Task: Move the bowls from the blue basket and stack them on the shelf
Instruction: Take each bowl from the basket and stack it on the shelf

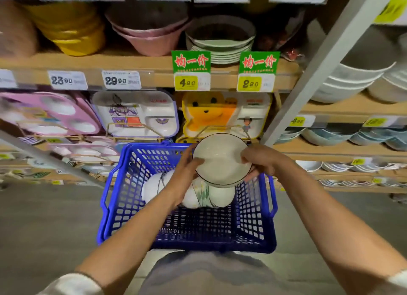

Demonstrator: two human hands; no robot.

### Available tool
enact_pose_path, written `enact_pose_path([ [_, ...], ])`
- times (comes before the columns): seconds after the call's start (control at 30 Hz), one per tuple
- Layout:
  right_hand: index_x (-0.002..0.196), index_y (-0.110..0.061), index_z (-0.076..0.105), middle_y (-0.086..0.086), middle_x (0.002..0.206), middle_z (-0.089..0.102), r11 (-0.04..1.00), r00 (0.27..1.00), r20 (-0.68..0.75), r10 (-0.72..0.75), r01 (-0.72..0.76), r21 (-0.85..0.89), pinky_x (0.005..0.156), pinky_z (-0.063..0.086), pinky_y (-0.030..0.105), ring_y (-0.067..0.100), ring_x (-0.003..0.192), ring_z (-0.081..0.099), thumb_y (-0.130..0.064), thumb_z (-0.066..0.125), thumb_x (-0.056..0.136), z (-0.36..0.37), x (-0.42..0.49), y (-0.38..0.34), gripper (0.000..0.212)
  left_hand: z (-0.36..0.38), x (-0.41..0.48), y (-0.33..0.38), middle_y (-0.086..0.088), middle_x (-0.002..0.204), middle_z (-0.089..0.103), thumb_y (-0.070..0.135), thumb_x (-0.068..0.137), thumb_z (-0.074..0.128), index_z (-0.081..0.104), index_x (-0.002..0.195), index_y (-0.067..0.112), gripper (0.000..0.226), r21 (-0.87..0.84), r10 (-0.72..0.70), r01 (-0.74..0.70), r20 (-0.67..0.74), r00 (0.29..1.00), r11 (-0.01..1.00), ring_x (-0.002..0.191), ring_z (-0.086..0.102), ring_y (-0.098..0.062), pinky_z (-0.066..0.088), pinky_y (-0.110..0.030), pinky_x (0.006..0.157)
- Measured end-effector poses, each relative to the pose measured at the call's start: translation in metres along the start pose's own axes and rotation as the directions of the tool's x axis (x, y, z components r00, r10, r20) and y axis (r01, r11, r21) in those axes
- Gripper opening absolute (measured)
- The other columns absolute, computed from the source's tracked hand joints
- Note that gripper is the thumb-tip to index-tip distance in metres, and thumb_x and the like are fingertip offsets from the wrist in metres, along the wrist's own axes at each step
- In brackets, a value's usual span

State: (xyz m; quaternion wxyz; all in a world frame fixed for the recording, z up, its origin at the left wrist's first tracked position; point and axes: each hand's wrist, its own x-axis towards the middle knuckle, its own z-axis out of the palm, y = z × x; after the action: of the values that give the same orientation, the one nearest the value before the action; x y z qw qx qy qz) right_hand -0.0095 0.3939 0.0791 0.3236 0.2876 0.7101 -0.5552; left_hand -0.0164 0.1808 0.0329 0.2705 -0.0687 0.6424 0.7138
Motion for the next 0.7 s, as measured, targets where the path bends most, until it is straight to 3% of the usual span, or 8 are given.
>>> enact_pose_path([
  [0.1,0.097,-0.002,0.048,0.013,0.055,0.069,0.993,0.994,0.012,-0.107,0.106,0.061,0.045,0.057,0.034,0.032,0.054,0.071,0.004,0.037,0.089,-0.003,-0.031,-0.024,0.015,0.009,-0.014,0.049,0.003,0.127,0.060,0.021,0.074,0.053,0.053,0.130,0.032,0.057,-0.062,0.132,-0.130,0.022,0.991,0.990,0.110,0.059,-0.018,0.050,-0.037,0.090],
  [0.2,0.108,0.004,0.045,0.027,0.070,0.070,0.978,0.980,0.077,-0.186,0.177,0.110,0.044,0.056,0.032,0.041,0.060,0.070,0.005,0.034,0.086,-0.001,-0.067,-0.048,0.024,0.019,-0.035,0.089,0.006,0.104,0.071,0.021,0.070,0.047,0.064,0.113,0.026,0.047,-0.195,0.238,-0.230,0.022,0.971,0.954,0.092,0.065,-0.014,0.055,-0.028,0.073],
  [0.27,0.122,0.005,0.040,0.033,0.085,0.067,0.959,0.961,0.100,-0.258,0.243,0.145,0.045,0.057,0.031,0.042,0.062,0.070,0.003,0.034,0.086,0.000,-0.091,-0.060,0.036,0.023,-0.048,0.111,0.001,0.105,0.071,0.024,0.069,0.045,0.064,0.115,0.021,0.050,-0.265,0.252,-0.249,-0.026,0.967,0.931,0.094,0.065,-0.019,0.054,-0.033,0.076],
  [0.37,0.122,0.001,0.048,0.025,0.081,0.069,0.908,0.914,0.081,-0.397,0.379,0.177,0.049,0.058,0.030,0.037,0.065,0.071,-0.005,0.038,0.090,0.000,-0.127,-0.074,0.034,0.029,-0.068,0.141,-0.009,0.114,0.068,0.026,0.066,0.042,0.064,0.116,0.015,0.055,-0.337,0.281,-0.274,-0.028,0.959,0.901,0.100,0.064,-0.027,0.051,-0.040,0.083],
  [0.47,0.110,-0.012,0.059,0.007,0.073,0.070,0.837,0.852,-0.055,-0.520,0.522,0.163,0.051,0.056,0.028,0.023,0.064,0.070,-0.017,0.041,0.092,0.006,-0.156,-0.080,0.025,0.032,-0.084,0.170,-0.007,0.098,0.072,0.022,0.073,0.038,0.069,0.100,0.014,0.042,-0.392,0.316,-0.290,0.000,0.949,0.873,0.089,0.067,-0.026,0.054,-0.034,0.072],
  [0.53,0.101,-0.016,0.063,-0.004,0.069,0.067,0.777,0.797,-0.166,-0.581,0.603,0.179,0.054,0.050,0.023,0.013,0.065,0.062,-0.022,0.041,0.092,0.014,-0.171,-0.082,0.025,0.033,-0.094,0.186,-0.007,0.097,0.073,0.019,0.079,0.033,0.068,0.103,0.011,0.043,-0.401,0.338,-0.305,0.010,0.941,0.864,0.086,0.067,-0.025,0.054,-0.032,0.070],
  [0.6,0.098,-0.019,0.067,-0.002,0.081,0.070,0.662,0.726,-0.268,-0.634,0.688,0.298,0.063,0.048,0.025,0.014,0.077,0.061,-0.023,0.039,0.094,0.024,-0.182,-0.084,0.029,0.036,-0.103,0.199,-0.009,0.098,0.072,0.019,0.079,0.033,0.066,0.107,0.010,0.044,-0.407,0.339,-0.291,0.049,0.939,0.866,0.083,0.068,-0.024,0.054,-0.033,0.070],
  [0.7,0.103,-0.022,0.071,-0.001,0.098,0.075,0.448,0.639,-0.421,-0.644,0.760,0.470,0.075,0.052,0.034,0.018,0.092,0.067,-0.021,0.038,0.094,0.037,-0.197,-0.086,0.034,0.041,-0.116,0.210,-0.008,0.090,0.073,0.019,0.080,0.034,0.068,0.098,0.011,0.039,-0.417,0.317,-0.242,0.118,0.941,0.876,0.075,0.069,-0.024,0.055,-0.032,0.065],
])
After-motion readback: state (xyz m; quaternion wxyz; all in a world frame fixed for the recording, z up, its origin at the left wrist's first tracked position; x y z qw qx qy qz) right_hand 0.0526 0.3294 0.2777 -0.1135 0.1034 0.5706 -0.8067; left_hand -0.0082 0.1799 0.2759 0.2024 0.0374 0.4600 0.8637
